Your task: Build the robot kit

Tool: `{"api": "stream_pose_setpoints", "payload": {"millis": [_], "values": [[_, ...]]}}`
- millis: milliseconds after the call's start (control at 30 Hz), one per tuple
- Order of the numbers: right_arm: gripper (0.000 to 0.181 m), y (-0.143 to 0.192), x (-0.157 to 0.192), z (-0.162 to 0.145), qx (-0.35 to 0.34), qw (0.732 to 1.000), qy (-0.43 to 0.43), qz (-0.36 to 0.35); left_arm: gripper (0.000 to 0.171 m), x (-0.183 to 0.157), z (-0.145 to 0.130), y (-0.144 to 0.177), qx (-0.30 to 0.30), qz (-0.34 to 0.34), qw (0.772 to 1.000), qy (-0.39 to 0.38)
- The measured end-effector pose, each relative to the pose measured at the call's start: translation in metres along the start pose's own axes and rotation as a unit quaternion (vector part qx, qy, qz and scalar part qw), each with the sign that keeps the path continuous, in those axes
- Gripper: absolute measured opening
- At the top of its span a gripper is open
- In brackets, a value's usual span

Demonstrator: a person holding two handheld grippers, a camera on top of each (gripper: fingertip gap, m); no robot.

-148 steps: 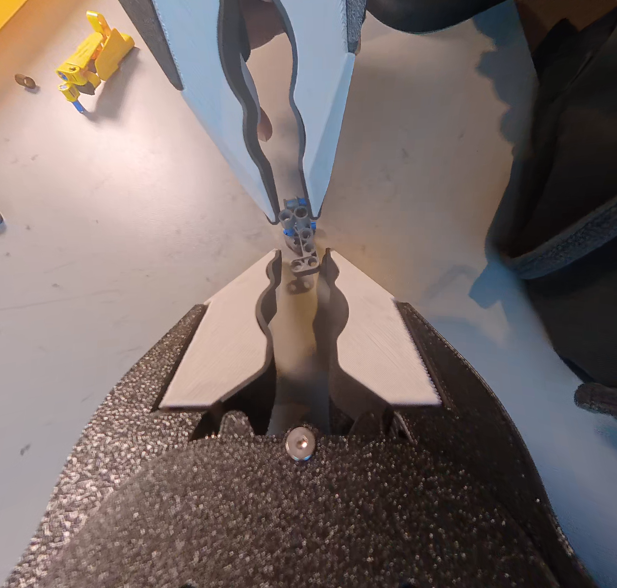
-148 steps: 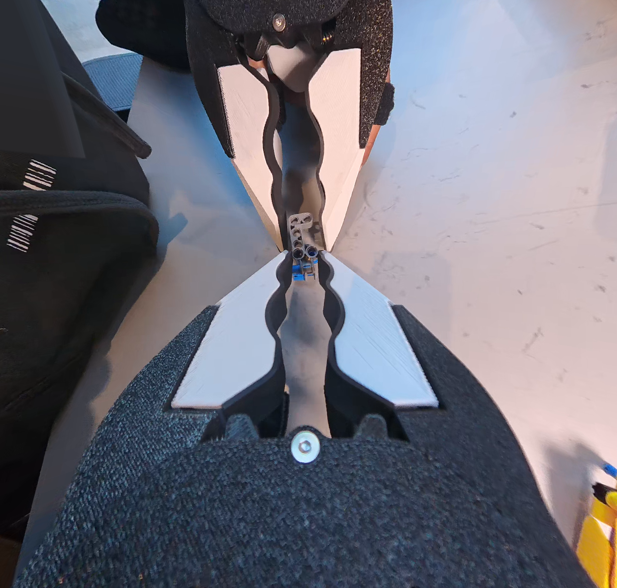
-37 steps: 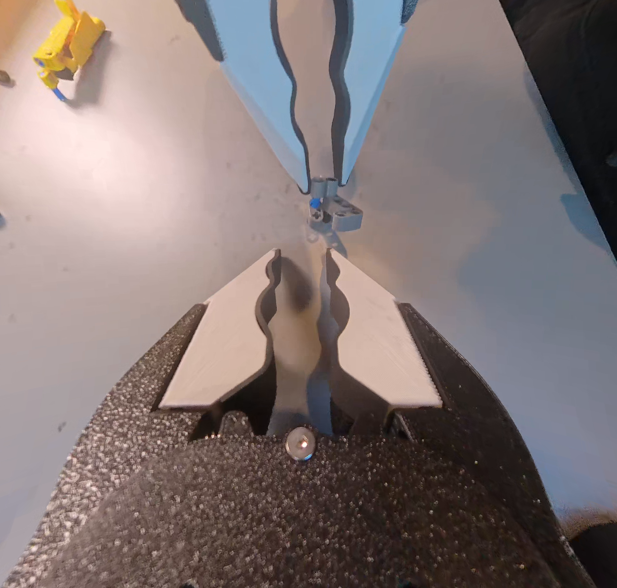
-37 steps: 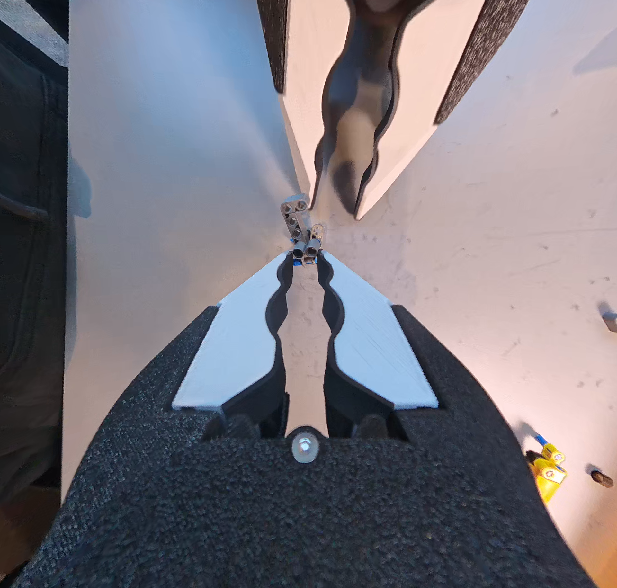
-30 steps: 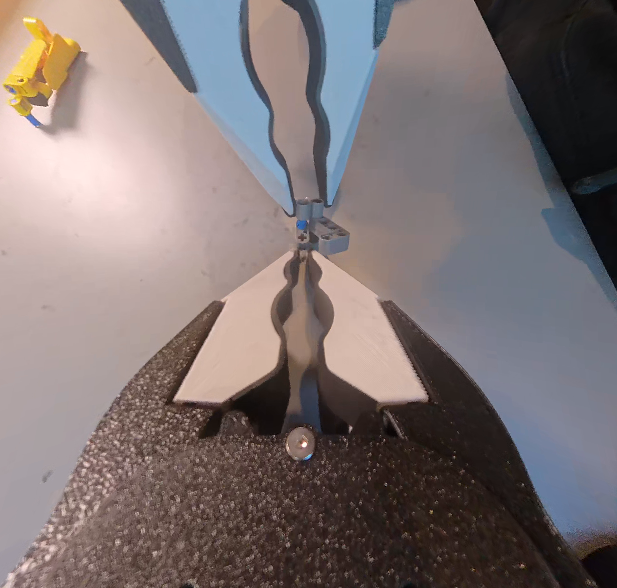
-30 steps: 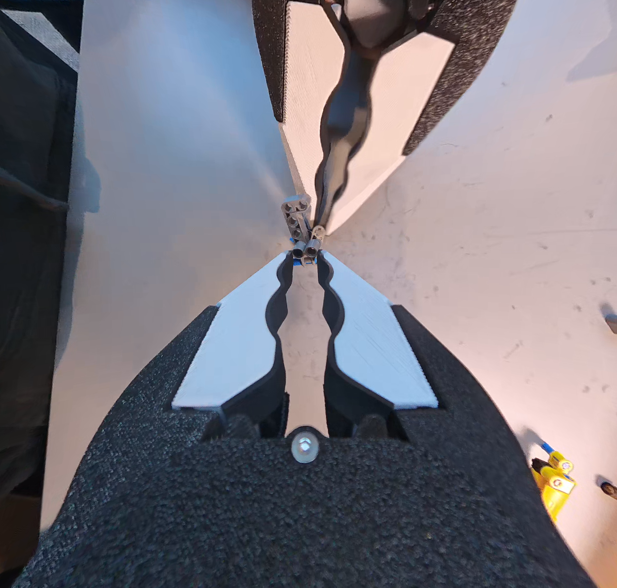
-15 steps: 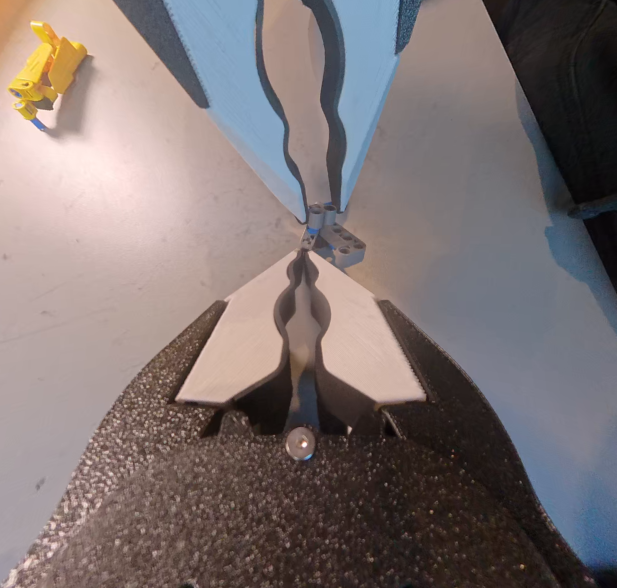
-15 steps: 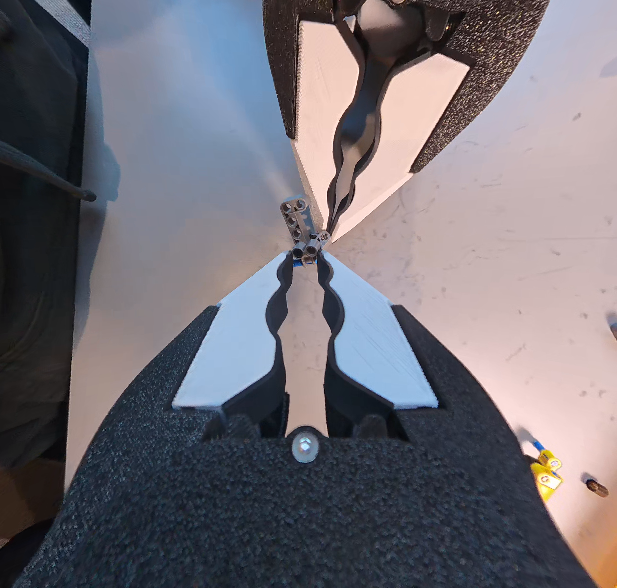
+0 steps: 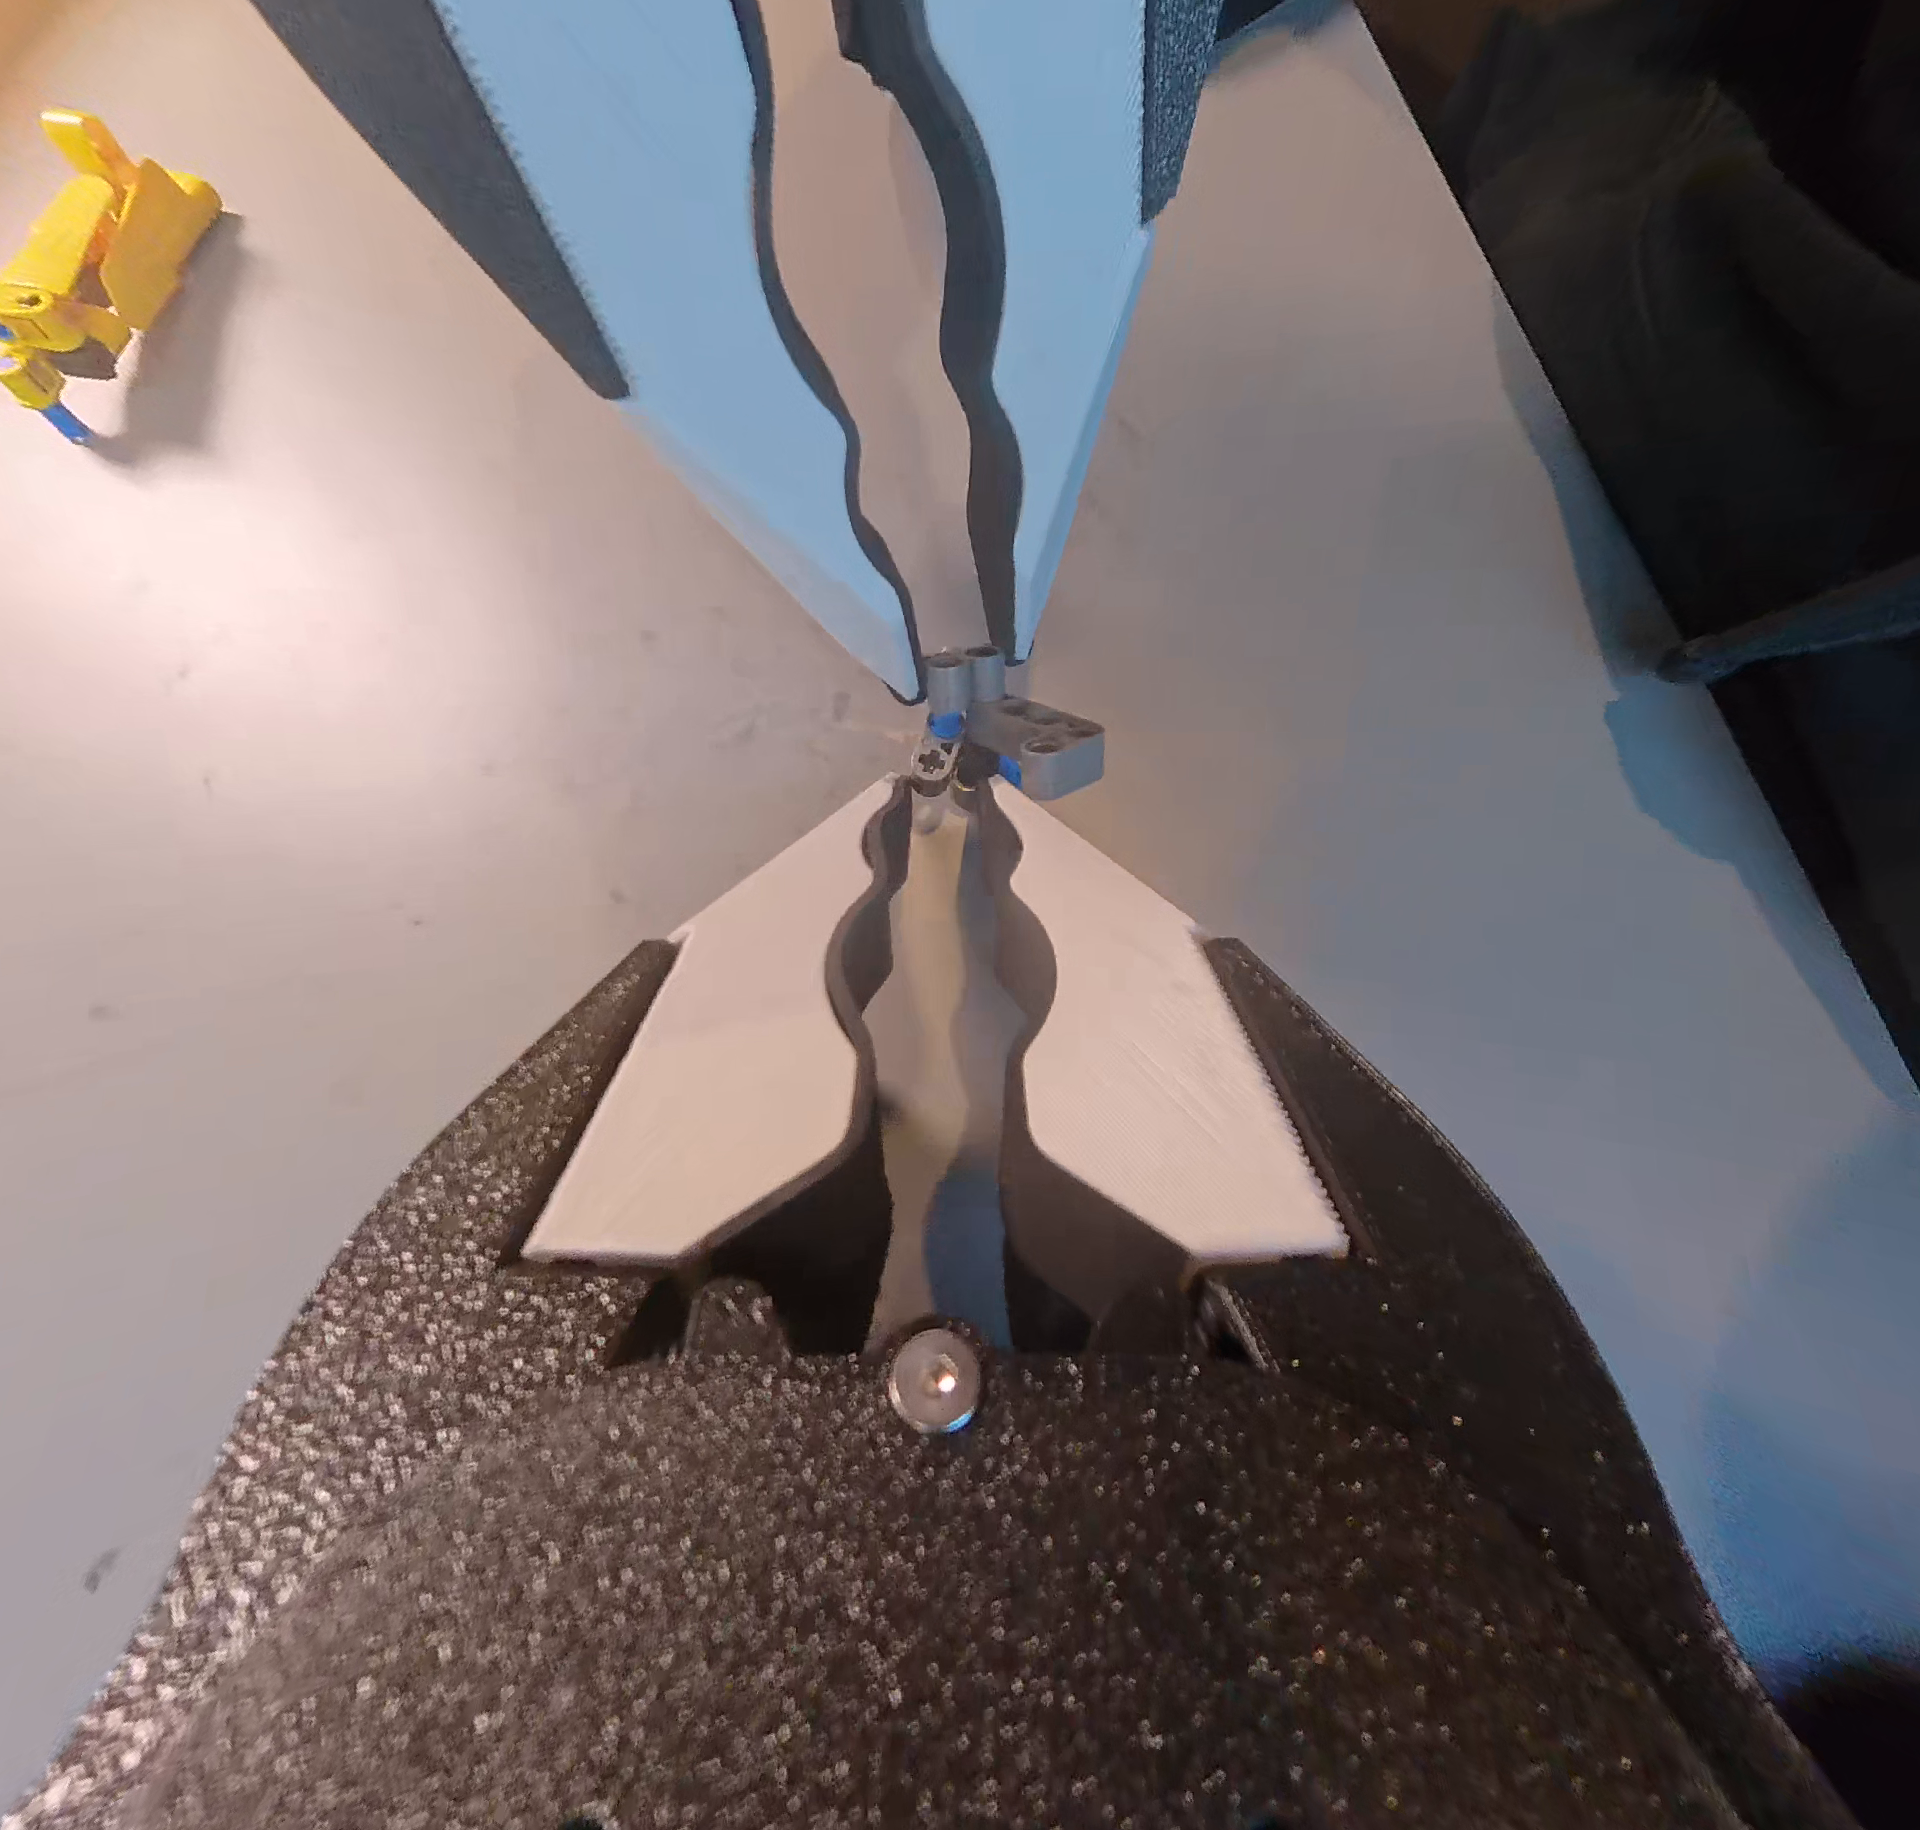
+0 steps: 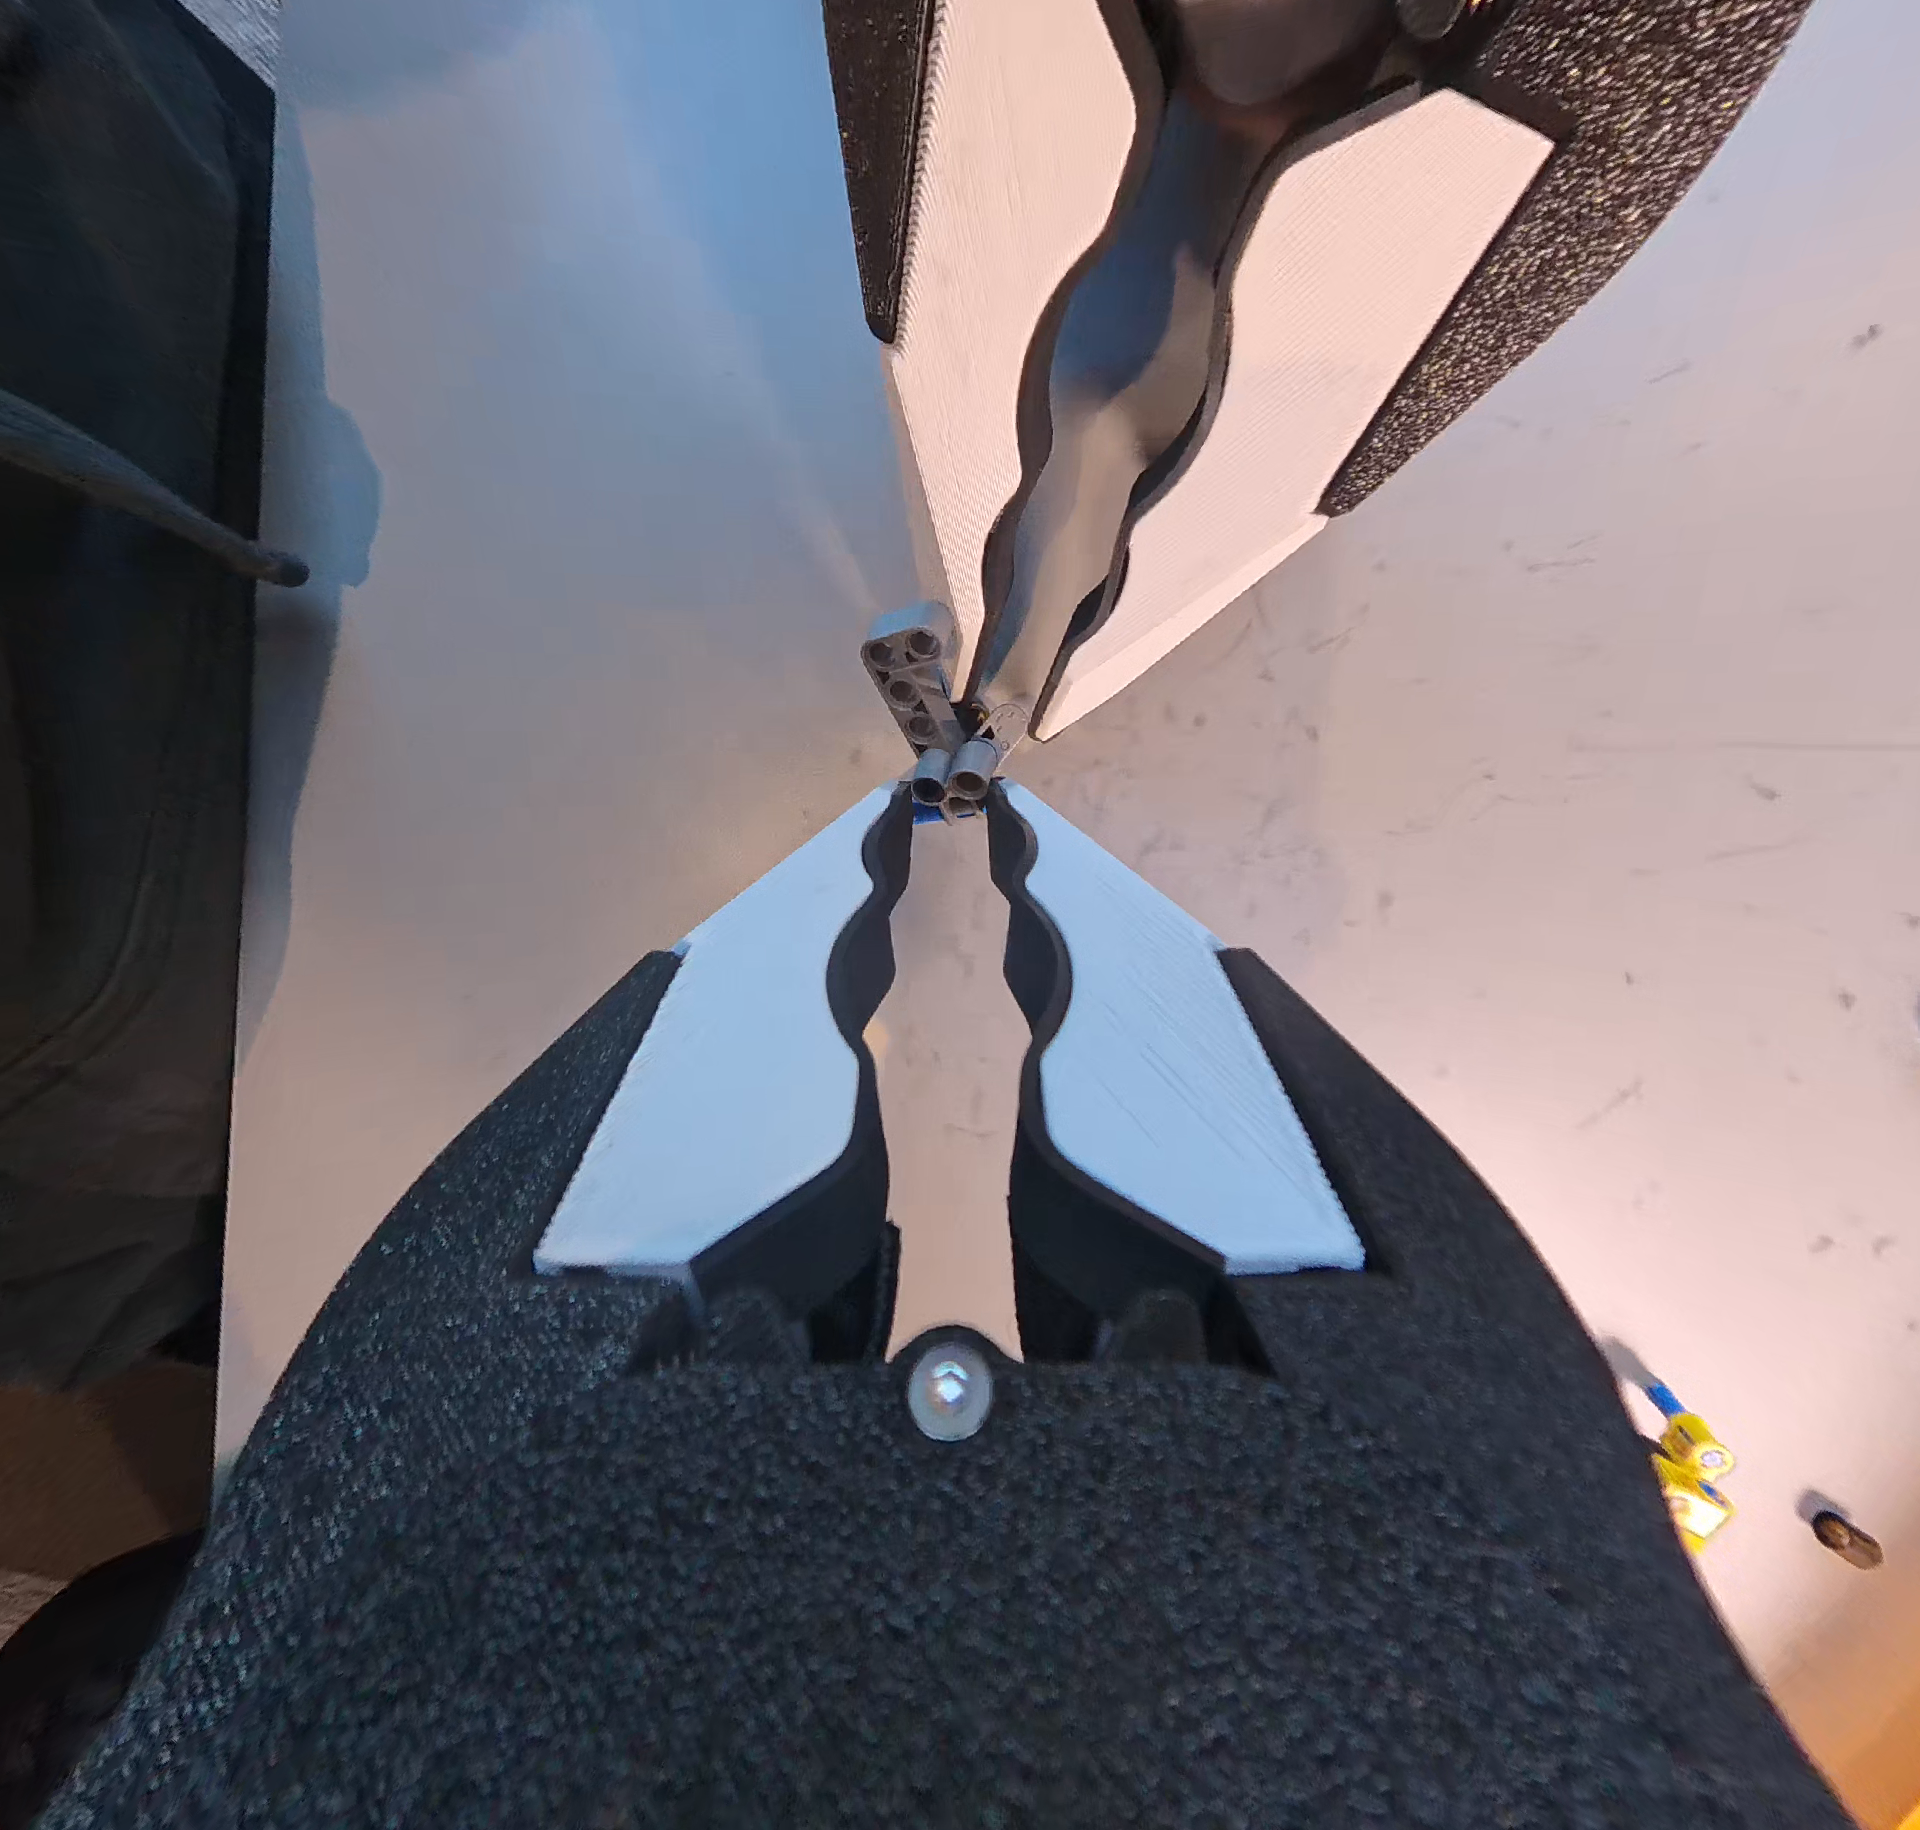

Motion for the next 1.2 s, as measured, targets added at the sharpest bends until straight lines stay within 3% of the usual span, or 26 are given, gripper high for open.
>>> {"api": "stream_pose_setpoints", "payload": {"millis": [267, 600, 867, 967, 1033, 1100, 1200], "values": [[0.015, 0.002, -0.002, 0.002, -0.046, 0.999, 0.025, -0.006, 0.005, 0.002, 0.001, -0.002, -0.003, 0.009, 1.000, 0.027], [0.014, 0.000, -0.001, 0.003, -0.009, 0.998, 0.051, 0.023, 0.000, 0.001, 0.002, 0.001, -0.010, 0.015, 0.999, 0.030], [0.014, 0.021, -0.021, -0.002, -0.054, 0.995, -0.081, 0.008, 0.027, -0.009, 0.009, 0.044, -0.076, 0.030, 0.996, 0.036], [0.014, 0.020, -0.019, -0.002, -0.064, 0.991, -0.116, 0.021, 0.032, -0.010, 0.018, 0.041, -0.087, 0.052, 0.995, 0.014], [0.014, 0.020, -0.015, 0.001, -0.072, 0.990, -0.120, 0.026, 0.032, -0.011, 0.021, 0.031, -0.073, 0.056, 0.996, -0.001], [0.014, 0.019, -0.014, 0.004, -0.078, 0.989, -0.125, 0.024, 0.015, -0.012, 0.023, 0.025, -0.065, 0.061, 0.996, -0.014], [0.014, 0.021, -0.016, 0.005, -0.101, 0.986, -0.135, 0.017, 0.015, -0.011, 0.022, 0.024, -0.063, 0.059, 0.996, -0.007]]}}
Point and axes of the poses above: each gripper's, where its closed fingertips meet, y back along the fingers, z out of its top, x = y × z across the jaws, the point moved 5 cm from there along y, back along the fingers, and after that the axes turned 9 degrees about -z, right-handed, at the moved point
